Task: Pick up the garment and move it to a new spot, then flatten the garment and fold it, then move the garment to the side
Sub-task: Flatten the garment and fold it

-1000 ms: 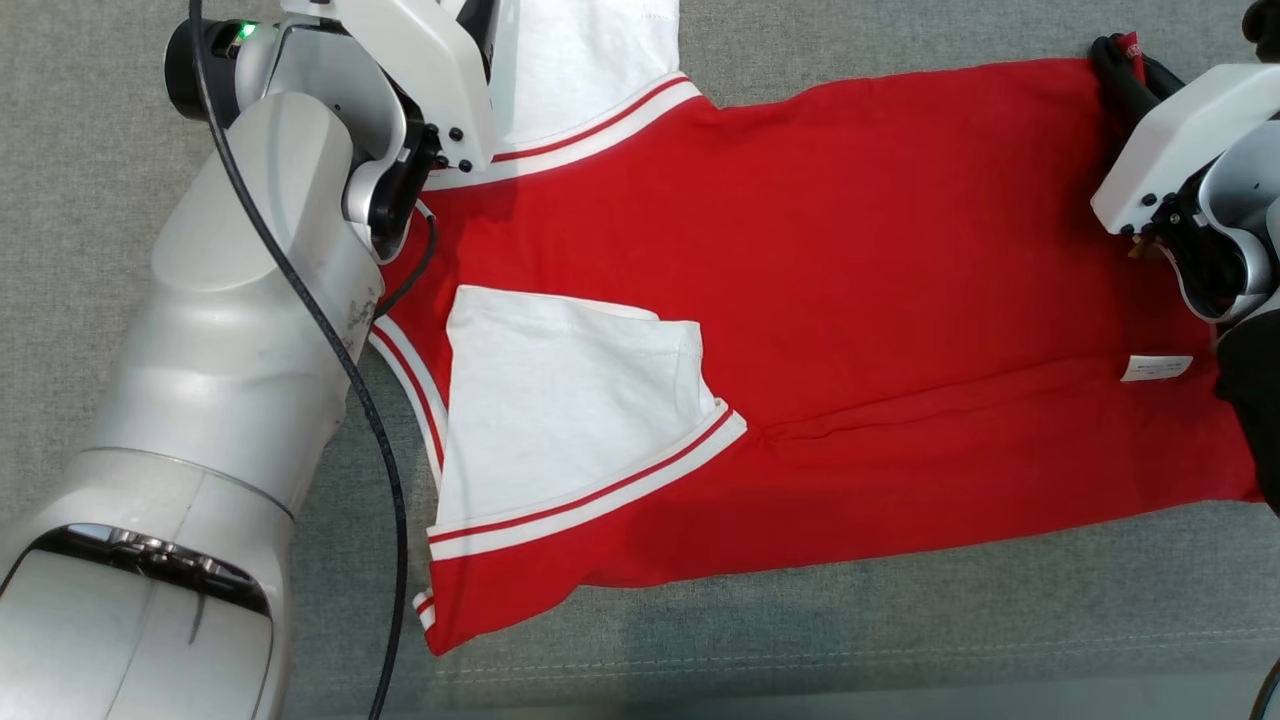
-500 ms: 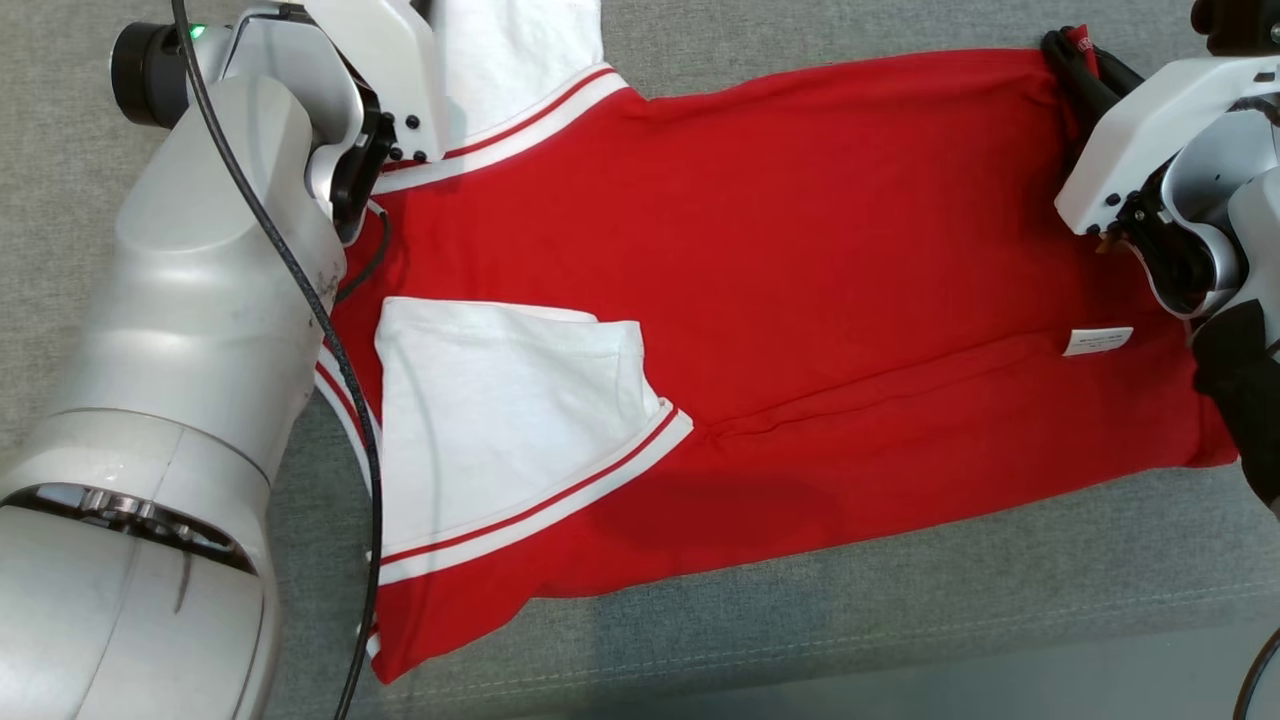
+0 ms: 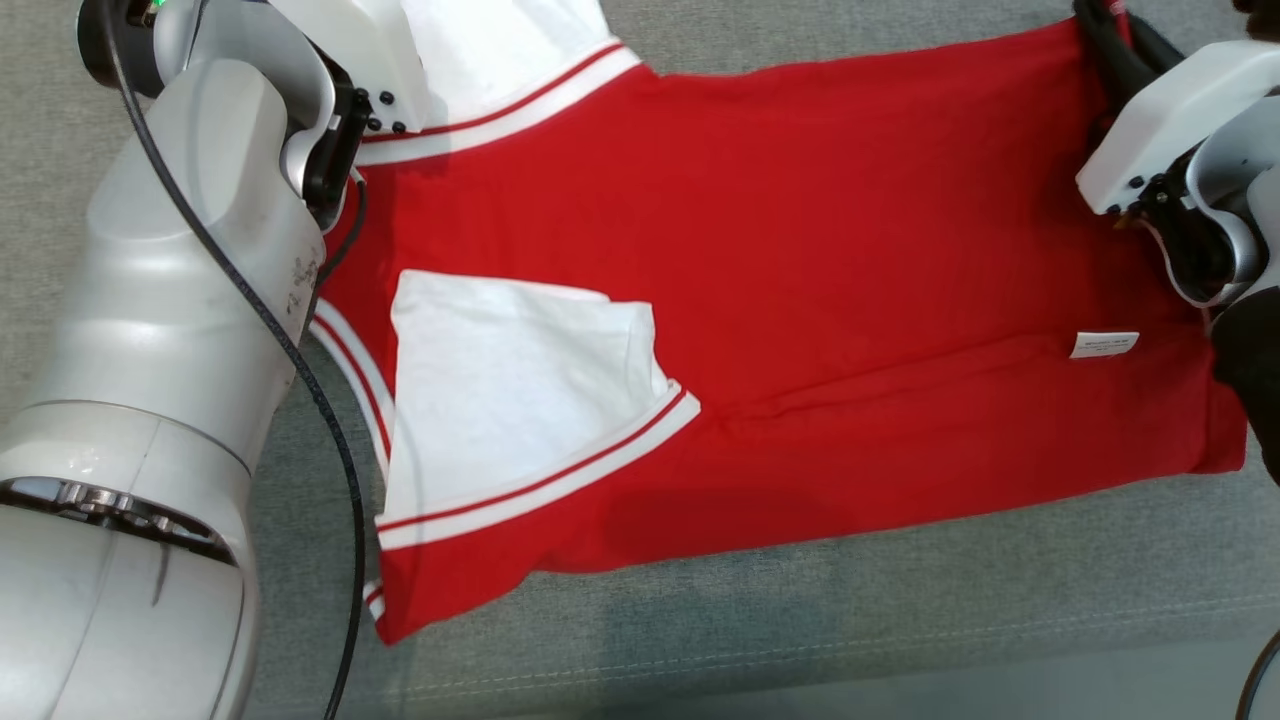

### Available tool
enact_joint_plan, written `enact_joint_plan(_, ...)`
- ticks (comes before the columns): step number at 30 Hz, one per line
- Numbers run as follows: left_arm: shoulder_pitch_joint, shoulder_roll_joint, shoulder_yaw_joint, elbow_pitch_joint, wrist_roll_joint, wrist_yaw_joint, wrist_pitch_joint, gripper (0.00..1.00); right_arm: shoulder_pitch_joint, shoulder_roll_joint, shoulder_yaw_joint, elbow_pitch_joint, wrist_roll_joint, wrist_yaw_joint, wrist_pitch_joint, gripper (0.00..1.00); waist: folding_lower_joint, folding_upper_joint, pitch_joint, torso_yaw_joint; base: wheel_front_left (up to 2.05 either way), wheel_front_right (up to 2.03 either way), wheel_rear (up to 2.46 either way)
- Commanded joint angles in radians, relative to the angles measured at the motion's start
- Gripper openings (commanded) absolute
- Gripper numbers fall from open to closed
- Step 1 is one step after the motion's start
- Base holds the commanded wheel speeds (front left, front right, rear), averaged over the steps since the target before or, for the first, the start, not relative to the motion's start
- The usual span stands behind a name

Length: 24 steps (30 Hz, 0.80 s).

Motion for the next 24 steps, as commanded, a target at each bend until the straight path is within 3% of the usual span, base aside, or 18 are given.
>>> enact_joint_plan(1, -0.032, 0.044, 0.017, -0.037, -0.007, -0.023, -0.049, 0.00, -0.005, -0.020, -0.005, 0.000, 0.007, -0.003, -0.052, 0.00, -0.0001, 0.0000, -0.009, 0.018, 0.00, 0.00, 0.00)
enact_joint_plan(8, -0.021, 0.079, 0.026, -0.137, -0.041, -0.066, -0.118, 0.00, -0.033, -0.039, -0.026, 0.037, -0.016, -0.003, -0.205, 0.00, -0.0001, 0.0000, -0.025, 0.053, 0.00, 0.00, 0.00)
enact_joint_plan(14, 0.059, 0.096, 0.020, -0.275, -0.078, -0.069, -0.130, 0.00, 0.002, -0.043, -0.021, 0.056, -0.027, -0.003, -0.236, 0.00, -0.0001, 0.0000, -0.047, 0.074, 0.00, 0.00, 0.00)
enact_joint_plan(18, 0.184, 0.125, 0.006, -0.416, -0.128, -0.070, -0.131, 0.00, 0.073, -0.079, -0.022, -0.022, -0.020, -0.003, -0.243, 0.00, -0.0001, 0.0000, -0.071, 0.087, 0.00, 0.00, 0.00)
enact_joint_plan(24, 0.354, 0.151, 0.044, -0.599, -0.144, -0.069, -0.131, 0.00, 0.219, -0.148, -0.110, -0.198, -0.060, -0.003, -0.243, 0.00, -0.0001, 0.0000, -0.105, 0.109, 0.00, 0.00, 0.00)
